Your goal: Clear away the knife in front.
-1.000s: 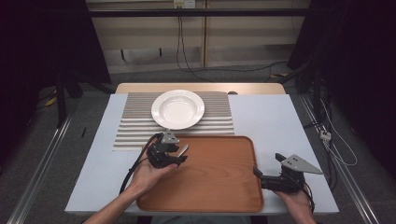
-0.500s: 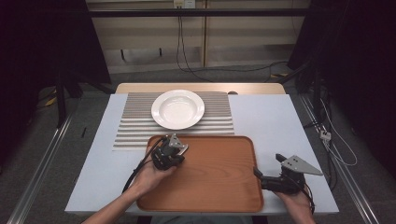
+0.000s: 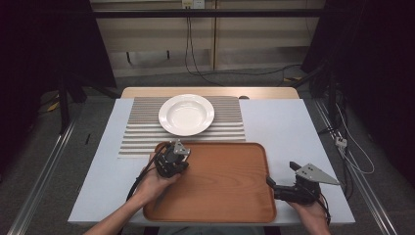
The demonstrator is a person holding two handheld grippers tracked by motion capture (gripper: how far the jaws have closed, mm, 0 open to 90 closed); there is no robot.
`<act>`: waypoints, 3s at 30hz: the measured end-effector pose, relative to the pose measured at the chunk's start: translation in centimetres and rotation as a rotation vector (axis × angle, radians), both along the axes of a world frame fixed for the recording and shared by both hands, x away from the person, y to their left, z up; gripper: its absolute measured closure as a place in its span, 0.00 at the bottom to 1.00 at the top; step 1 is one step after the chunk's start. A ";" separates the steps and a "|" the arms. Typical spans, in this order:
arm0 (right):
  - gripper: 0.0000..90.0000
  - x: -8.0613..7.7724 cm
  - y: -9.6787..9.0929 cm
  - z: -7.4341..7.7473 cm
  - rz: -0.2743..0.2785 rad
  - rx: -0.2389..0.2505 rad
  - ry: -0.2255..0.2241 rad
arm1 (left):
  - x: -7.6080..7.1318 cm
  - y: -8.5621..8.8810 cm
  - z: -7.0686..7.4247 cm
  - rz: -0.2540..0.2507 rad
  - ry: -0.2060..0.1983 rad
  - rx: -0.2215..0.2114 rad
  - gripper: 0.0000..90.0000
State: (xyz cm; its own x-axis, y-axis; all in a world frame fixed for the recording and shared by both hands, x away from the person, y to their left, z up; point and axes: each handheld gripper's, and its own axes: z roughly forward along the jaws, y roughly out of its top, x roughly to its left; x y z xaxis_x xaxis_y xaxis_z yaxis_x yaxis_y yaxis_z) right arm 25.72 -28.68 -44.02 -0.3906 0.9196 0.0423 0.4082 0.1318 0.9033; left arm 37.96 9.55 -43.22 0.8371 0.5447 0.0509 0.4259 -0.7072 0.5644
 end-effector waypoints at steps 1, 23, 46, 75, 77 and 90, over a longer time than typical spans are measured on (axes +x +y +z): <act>0.02 0.0 0.0 0.0 0.000 0.000 0.000 | -0.1 0.0 -0.1 0.011 0.000 -0.012 1.00; 0.03 0.1 0.0 0.0 0.000 0.002 -0.001 | 0.3 1.3 0.3 0.024 0.032 0.021 1.00; 0.03 0.2 0.0 0.0 0.001 -0.001 0.000 | 0.5 2.5 0.5 0.088 0.069 0.022 1.00; 0.03 0.3 0.1 -0.1 0.004 -0.005 0.001 | 0.5 4.9 0.7 0.168 0.076 0.058 1.00; 0.02 0.3 0.2 -0.1 0.005 -0.005 0.001 | 0.5 5.0 0.7 0.179 0.073 0.059 1.00; 0.02 0.3 0.1 0.0 0.004 -0.004 -0.002 | 0.4 5.9 0.7 0.176 0.094 0.012 1.00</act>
State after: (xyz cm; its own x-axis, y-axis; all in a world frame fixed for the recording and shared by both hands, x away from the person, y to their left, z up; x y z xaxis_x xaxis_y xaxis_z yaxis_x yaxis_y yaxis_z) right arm 25.99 -28.60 -44.07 -0.3944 0.9181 0.0380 0.4062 0.1372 0.9034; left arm 38.33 15.47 -42.56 0.7301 0.6832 -0.0152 0.5941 -0.6235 0.5082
